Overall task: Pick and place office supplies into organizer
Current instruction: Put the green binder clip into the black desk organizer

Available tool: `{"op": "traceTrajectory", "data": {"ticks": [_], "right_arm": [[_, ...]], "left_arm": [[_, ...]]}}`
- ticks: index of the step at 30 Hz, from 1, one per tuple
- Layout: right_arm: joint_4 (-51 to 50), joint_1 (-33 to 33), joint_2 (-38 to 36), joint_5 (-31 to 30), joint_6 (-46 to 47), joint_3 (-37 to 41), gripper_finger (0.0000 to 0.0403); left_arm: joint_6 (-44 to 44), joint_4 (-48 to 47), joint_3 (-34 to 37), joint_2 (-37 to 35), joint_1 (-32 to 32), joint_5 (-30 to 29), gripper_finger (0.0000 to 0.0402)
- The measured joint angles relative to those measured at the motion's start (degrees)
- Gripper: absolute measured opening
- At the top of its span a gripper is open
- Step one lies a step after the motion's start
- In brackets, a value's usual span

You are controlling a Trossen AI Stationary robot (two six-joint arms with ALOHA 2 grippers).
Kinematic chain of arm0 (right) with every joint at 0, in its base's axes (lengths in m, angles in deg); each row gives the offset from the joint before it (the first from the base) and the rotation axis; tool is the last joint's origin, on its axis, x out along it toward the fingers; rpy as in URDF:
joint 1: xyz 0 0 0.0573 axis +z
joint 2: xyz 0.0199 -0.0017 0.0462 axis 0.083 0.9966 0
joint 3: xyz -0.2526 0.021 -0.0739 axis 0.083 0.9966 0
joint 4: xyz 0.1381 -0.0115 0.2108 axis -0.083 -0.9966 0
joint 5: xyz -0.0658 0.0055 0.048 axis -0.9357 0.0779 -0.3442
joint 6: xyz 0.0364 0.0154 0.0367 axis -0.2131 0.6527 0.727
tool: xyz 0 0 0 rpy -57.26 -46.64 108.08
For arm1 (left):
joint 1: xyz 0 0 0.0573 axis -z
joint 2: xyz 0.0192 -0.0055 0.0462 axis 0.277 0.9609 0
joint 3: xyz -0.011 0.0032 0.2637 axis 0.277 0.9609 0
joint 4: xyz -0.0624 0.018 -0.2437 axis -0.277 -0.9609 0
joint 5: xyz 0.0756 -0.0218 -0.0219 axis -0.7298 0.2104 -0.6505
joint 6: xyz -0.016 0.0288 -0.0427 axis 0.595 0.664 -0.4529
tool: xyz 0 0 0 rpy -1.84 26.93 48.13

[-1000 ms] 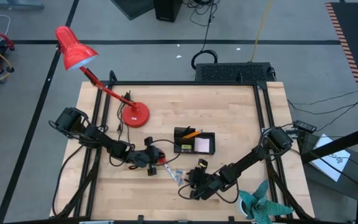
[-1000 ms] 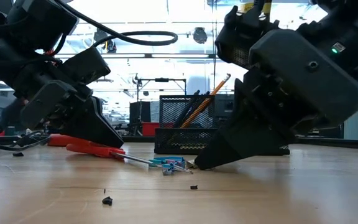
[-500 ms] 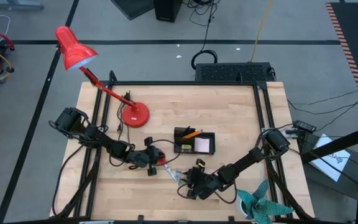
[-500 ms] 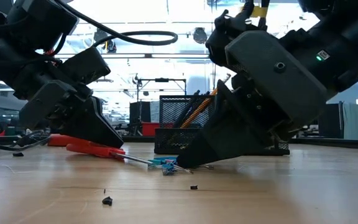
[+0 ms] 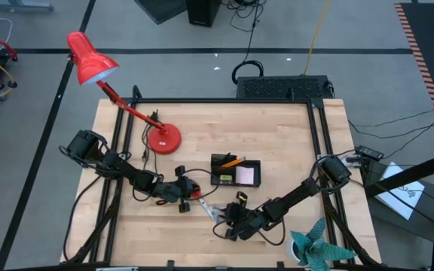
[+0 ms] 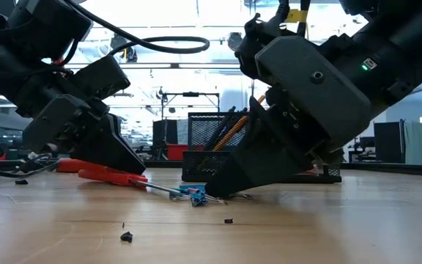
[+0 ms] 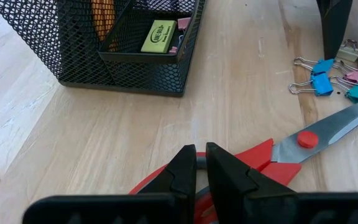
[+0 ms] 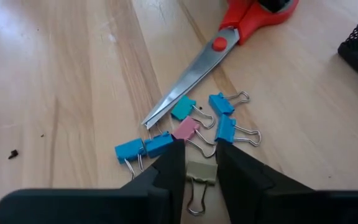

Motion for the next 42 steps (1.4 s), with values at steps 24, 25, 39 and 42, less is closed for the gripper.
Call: {"op": "traceTrajectory", "data": {"ticks": [24,25,39,42], "right_arm": [[-3.61,-3.83,-11.39,3.09,-13.62,0.19,0.0058],[-4.51,-4.46,-12.0,2.81,-14.6,0.18,0.0058],[-9.97,-16.35,-13.42,0.07,-20.05,0.09,0.0058],[-10.84,-17.49,-13.42,0.28,-19.85,0.09,0.0058]], "left_arm": [[0.0,-0.05,0.0,0.0,0.09,-0.04,0.0047],[0.0,-0.04,0.0,0.0,0.09,-0.04,0.0047],[0.14,-0.04,0.0,0.0,0.09,-0.07,0.0047],[0.13,-0.04,0.0,0.0,0.09,-0.07,0.0047]]}}
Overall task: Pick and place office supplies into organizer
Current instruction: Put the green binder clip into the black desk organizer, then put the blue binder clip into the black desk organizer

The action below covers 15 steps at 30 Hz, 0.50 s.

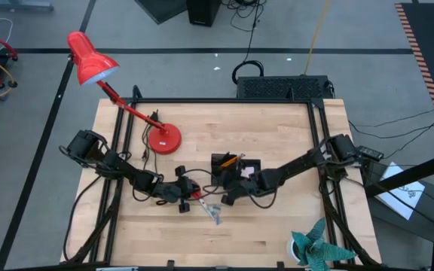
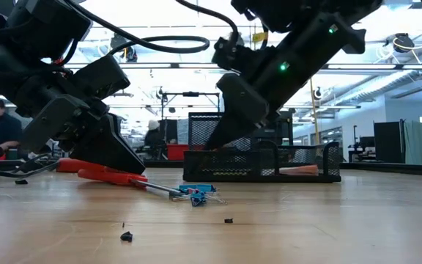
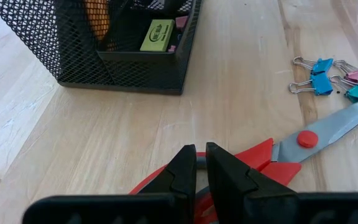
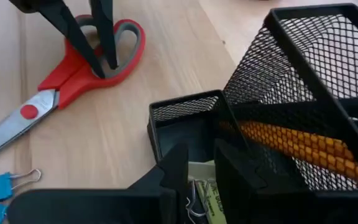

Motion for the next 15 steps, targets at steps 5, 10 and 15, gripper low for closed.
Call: {"op": "traceTrajectory", "data": {"ticks": [5,10,15], "right_arm": [[0.01,-0.54,0.17,1.8,0.02,0.0,0.006],[-0.02,-0.44,0.17,3.46,2.32,-0.02,0.0082],[-0.32,-0.46,0.17,3.28,4.05,-0.07,0.0122]], "left_arm": [[0.0,0.0,0.0,0.0,0.0,0.0,0.0047],[0.2,0.01,0.0,0.0,0.0,-0.02,0.0047],[0.02,0.16,0.0,0.0,0.0,0.0,0.0047]]}}
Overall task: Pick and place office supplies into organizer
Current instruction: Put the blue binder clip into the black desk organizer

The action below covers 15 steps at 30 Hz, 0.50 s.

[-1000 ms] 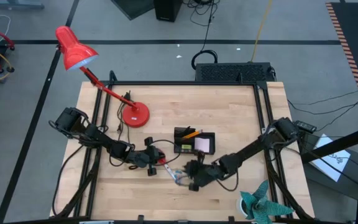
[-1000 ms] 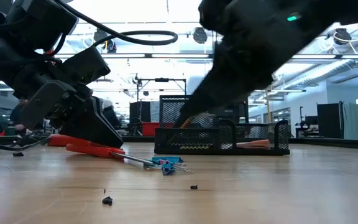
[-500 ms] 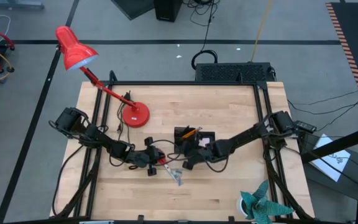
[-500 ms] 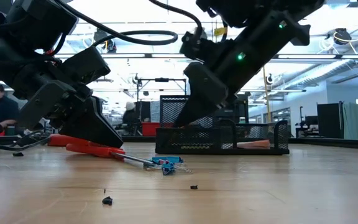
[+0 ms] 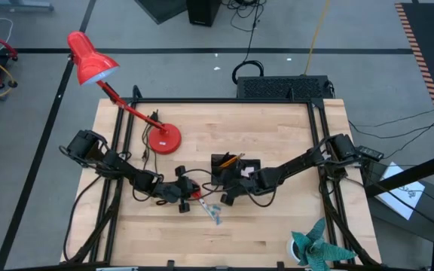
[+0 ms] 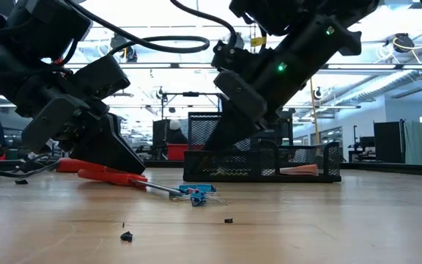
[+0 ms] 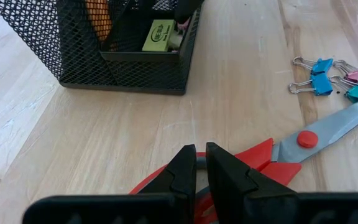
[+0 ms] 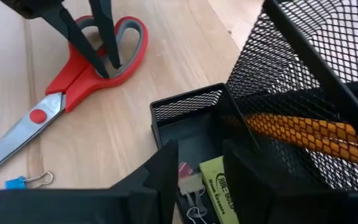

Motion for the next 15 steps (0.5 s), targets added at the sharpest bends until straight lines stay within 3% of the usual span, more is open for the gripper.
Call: {"op": "traceTrajectory", "data": {"ticks": [7,15], "right_arm": [[1.84,0.31,-0.04,-0.05,-1.51,0.0,0.0147],[5.66,3.81,-2.56,-2.02,-10.33,-0.02,0.0136]], "left_arm": [[0.0,0.17,0.0,0.02,0.02,0.0,0.0047],[0.0,0.04,0.0,0.02,0.02,0.0,0.0047]]}}
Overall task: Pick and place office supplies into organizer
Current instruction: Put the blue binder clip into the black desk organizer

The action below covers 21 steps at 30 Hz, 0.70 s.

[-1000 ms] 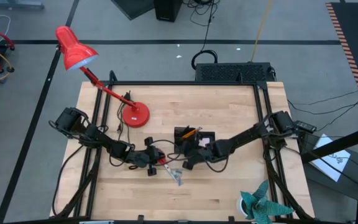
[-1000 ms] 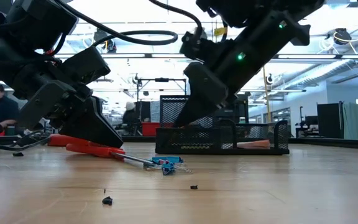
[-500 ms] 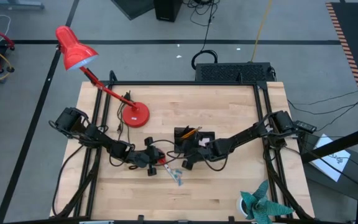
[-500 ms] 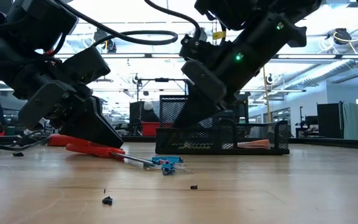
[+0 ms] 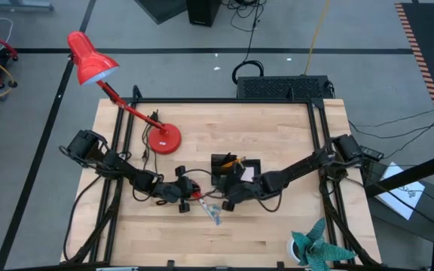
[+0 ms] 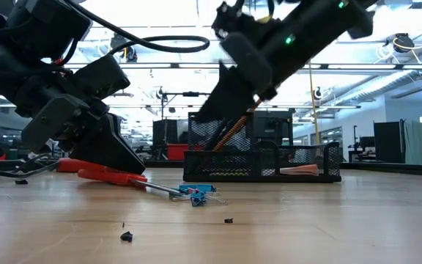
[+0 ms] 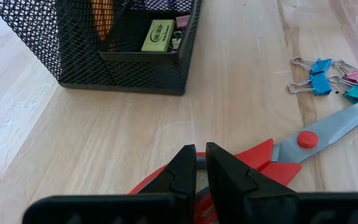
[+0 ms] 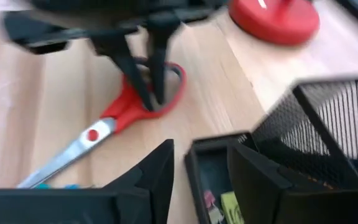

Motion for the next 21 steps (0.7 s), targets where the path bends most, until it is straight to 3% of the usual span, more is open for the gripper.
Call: {"op": "traceTrajectory", "data": {"ticks": [5,11,16,21], "right_arm": [[2.92,4.38,-0.68,-2.54,-4.57,0.0,0.012],[2.77,9.85,-0.21,-2.11,-0.48,-0.02,0.0076],[4.18,12.6,2.18,5.75,4.22,-0.02,0.0036],[9.66,13.28,6.74,8.22,6.8,-0.02,0.0058]], "left_arm": [[-0.04,-0.09,0.0,0.0,0.02,0.0,0.0047],[-0.42,-0.09,0.0,0.0,0.02,0.0,0.0047],[-0.44,0.11,0.0,0.0,0.04,-0.02,0.0047],[-0.61,0.13,0.0,0.0,0.04,-0.01,0.0047]]}}
